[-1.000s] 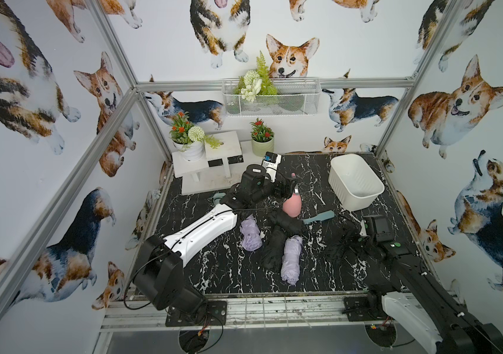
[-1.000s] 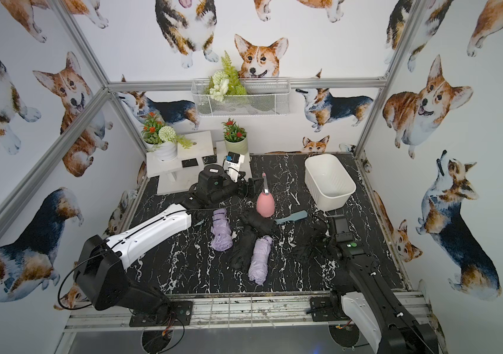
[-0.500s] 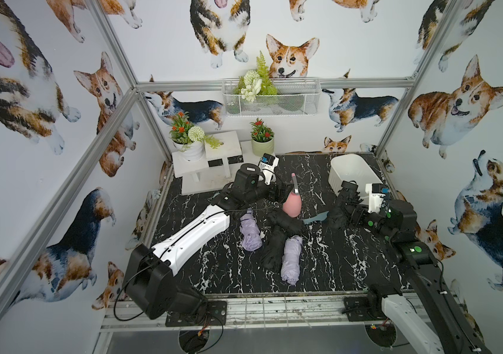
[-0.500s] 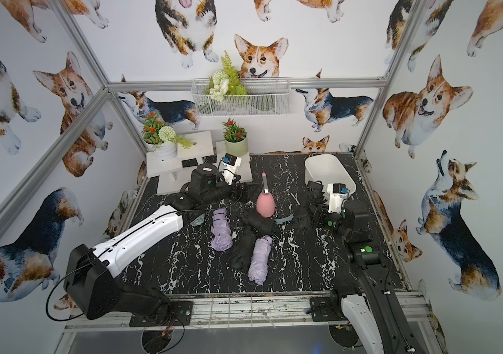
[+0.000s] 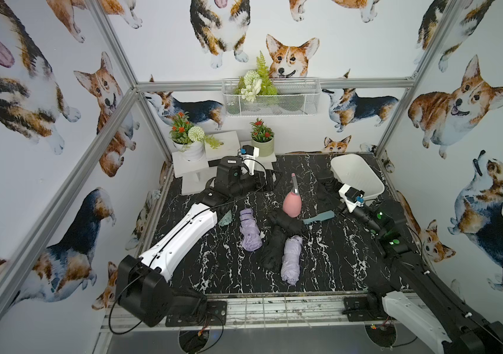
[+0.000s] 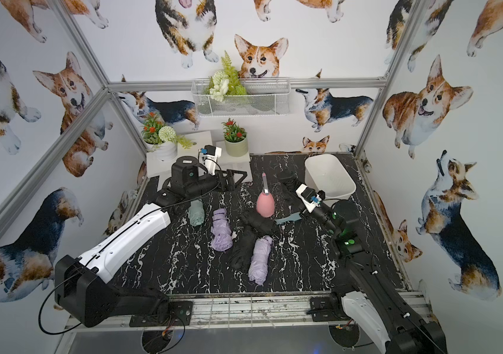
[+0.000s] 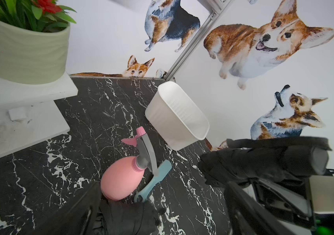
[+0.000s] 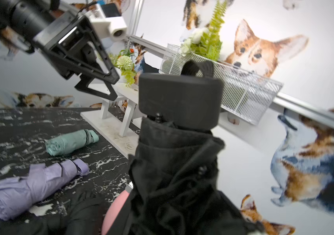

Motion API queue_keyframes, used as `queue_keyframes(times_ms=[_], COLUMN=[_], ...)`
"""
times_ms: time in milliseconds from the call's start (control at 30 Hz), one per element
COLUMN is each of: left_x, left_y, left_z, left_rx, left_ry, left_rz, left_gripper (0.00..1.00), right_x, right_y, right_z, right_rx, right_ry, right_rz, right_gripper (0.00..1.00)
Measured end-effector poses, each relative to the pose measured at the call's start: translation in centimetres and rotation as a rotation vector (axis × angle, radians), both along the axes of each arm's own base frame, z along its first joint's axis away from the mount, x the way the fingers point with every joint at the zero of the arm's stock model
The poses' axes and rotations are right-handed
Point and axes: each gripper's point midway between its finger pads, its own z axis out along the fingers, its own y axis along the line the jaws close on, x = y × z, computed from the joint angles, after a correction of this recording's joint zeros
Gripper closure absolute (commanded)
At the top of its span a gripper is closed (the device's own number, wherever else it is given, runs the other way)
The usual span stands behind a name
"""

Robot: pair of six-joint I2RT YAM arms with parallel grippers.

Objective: Put the umbrella into the storage box
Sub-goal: Place the umbrella in the storage box.

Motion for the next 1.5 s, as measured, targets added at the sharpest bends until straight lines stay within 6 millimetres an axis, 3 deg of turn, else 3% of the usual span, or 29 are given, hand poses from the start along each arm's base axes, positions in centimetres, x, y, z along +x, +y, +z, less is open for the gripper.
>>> queue_keyframes(times_ms=[100, 200, 400, 600, 700, 967, 1067, 1300, 1500], left_x=[-0.2, -0.3, -1.0, -2.4, -2.8, -3.1, -3.0, -3.1, -3.8], left_y=[0.2, 0.7, 0.7, -0.4, -0.9, -2.5, -3.3, -4.7, -5.3], left_z=[0.7, 1.4, 2.7, 1.9, 1.1, -1.4, -2.0, -2.3, -1.4], left_rx=[-0.017, -0.035, -0.061, -0.083, -0.082, -0.082, -0.113, -0.201, -0.255], left_ry=[0.005, 0.009, -0.002, 0.024, 0.045, 0.106, 0.136, 0.186, 0.188], left_rz=[-0.009, 0.001, -0.029, -0.133, -0.180, -0.290, -0.333, -0.422, -0.491], left_gripper=[0.00, 0.00, 0.00, 0.01, 0.04, 0.05, 0.12, 0.29, 0.33], right_x=[-0.8, -1.0, 0.2, 1.9, 2.3, 2.3, 2.1, 1.7, 1.8], right_y=[3.3, 5.2, 6.6, 6.9, 7.2, 7.2, 7.4, 7.6, 7.5], right_z=[0.1, 0.8, -0.7, -3.3, -3.9, -2.2, -2.2, -1.9, -1.9], right_rx=[-0.195, -0.344, -0.651, -0.871, -0.930, -0.961, -0.970, -0.970, -0.984], right_ry=[-0.197, -0.383, -0.630, -0.775, -0.836, -0.949, -0.968, -0.986, -0.990], right_rz=[0.063, 0.071, 0.019, -0.034, -0.037, -0.099, -0.094, -0.094, -0.102], right_gripper=[1.00, 1.00, 1.00, 1.00, 1.00, 0.99, 0.98, 0.98, 0.97])
